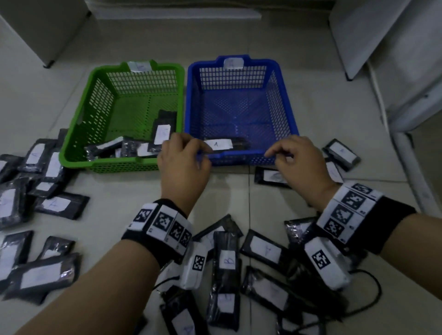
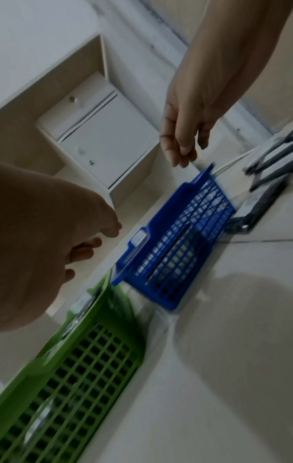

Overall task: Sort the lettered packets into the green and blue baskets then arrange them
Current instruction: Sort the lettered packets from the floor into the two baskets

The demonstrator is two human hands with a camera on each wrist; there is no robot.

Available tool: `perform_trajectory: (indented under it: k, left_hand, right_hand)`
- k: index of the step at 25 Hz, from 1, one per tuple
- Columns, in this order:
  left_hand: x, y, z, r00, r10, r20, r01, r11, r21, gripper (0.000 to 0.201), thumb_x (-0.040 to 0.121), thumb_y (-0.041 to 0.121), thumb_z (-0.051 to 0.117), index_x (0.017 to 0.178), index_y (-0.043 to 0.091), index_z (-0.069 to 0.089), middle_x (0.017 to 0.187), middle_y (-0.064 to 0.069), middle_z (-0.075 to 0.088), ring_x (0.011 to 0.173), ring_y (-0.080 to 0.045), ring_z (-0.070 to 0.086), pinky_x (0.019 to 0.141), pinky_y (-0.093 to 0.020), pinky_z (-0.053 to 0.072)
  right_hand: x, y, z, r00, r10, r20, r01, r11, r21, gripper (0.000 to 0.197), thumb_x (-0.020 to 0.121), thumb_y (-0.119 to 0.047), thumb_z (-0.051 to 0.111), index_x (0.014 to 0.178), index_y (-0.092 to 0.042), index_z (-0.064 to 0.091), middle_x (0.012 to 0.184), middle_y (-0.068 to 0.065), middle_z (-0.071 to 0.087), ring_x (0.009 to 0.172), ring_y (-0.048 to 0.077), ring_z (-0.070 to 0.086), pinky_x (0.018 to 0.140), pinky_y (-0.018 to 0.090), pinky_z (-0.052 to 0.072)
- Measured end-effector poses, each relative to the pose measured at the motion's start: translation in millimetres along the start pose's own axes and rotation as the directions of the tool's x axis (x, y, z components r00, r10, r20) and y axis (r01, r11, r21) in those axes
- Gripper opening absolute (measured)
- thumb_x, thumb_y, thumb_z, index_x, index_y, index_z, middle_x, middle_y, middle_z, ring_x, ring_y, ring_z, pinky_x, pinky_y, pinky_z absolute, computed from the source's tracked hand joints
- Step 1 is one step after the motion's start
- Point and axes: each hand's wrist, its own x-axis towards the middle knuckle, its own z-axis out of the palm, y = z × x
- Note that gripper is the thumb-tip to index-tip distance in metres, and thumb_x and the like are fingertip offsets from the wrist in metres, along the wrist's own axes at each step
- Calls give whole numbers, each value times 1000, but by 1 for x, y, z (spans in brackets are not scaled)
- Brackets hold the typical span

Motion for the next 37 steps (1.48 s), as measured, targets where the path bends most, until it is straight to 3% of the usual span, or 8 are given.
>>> perform_trajectory:
  k: [4, 8, 11, 15, 22, 28, 33, 37]
  left_hand:
    - [-19, 35, 34, 991, 98, 91, -85, 987, -139, 17, 77, 17, 57, 91, 21, 66, 98, -4, 54, 95, -26, 49, 82, -34, 41]
    - [-34, 64, 74, 873, 276, 401, -145, 934, -327, 27, 82, 8, 58, 107, 16, 64, 108, -1, 59, 103, -19, 54, 91, -25, 42]
    - [-32, 76, 103, 775, 292, 560, -219, 956, -195, 53, 84, 9, 55, 136, 16, 46, 141, -3, 45, 127, -22, 42, 104, -26, 33]
    - [-25, 84, 121, 757, 251, 604, -328, 945, 18, 58, 88, 18, 52, 143, 19, 33, 146, -3, 37, 125, -28, 37, 101, -39, 38]
    - [-34, 82, 116, 764, 106, 637, -77, 994, -72, 52, 80, 28, 66, 128, 20, 47, 125, -6, 46, 111, -27, 52, 89, -35, 45]
    - [-44, 70, 84, 839, 89, 537, 141, 917, -373, 32, 81, 19, 67, 109, 31, 57, 100, 11, 64, 81, -2, 56, 66, -4, 38]
    - [-51, 50, 61, 910, -54, 412, 314, 740, -595, 34, 77, 25, 72, 101, 35, 50, 100, 14, 67, 85, -15, 68, 77, -43, 57]
    - [-49, 45, 36, 968, -125, 218, 246, 646, -723, 28, 78, 18, 62, 100, 31, 51, 93, 15, 65, 76, -27, 65, 67, -47, 57]
  right_hand:
    - [-25, 45, -16, 995, 96, -37, -97, 995, -29, 24, 78, 3, 56, 79, -17, 69, 78, -10, 52, 86, 15, 53, 73, 16, 37]
    - [-35, 85, -21, 970, 242, 5, -237, 955, -177, 23, 79, -8, 63, 98, -20, 69, 93, -1, 54, 100, 20, 48, 82, 24, 35]
    - [-39, 103, -23, 929, 364, 63, -341, 912, -229, 48, 76, -19, 71, 122, -17, 57, 117, 14, 53, 117, 32, 45, 96, 36, 42]
    - [-38, 114, -23, 889, 433, 151, -358, 861, -362, 73, 75, -33, 74, 138, -18, 42, 128, 17, 45, 123, 35, 38, 104, 38, 35]
    - [-29, 117, -10, 855, 491, 168, -330, 764, -554, 81, 68, -54, 73, 133, -16, 45, 131, 12, 45, 122, 31, 36, 100, 38, 35]
    - [-35, 101, -9, 890, 388, 241, -158, 758, -633, 68, 66, -43, 72, 125, -30, 40, 124, 6, 50, 120, 28, 37, 97, 40, 29]
    - [-31, 77, -9, 882, 305, 360, -119, 882, -456, 50, 79, -31, 65, 124, -23, 46, 111, 3, 62, 111, 25, 54, 114, 47, 21]
    - [-30, 45, -11, 894, 180, 411, -133, 981, -139, 28, 85, -24, 64, 113, -25, 59, 102, -3, 65, 93, 15, 61, 72, 21, 46]
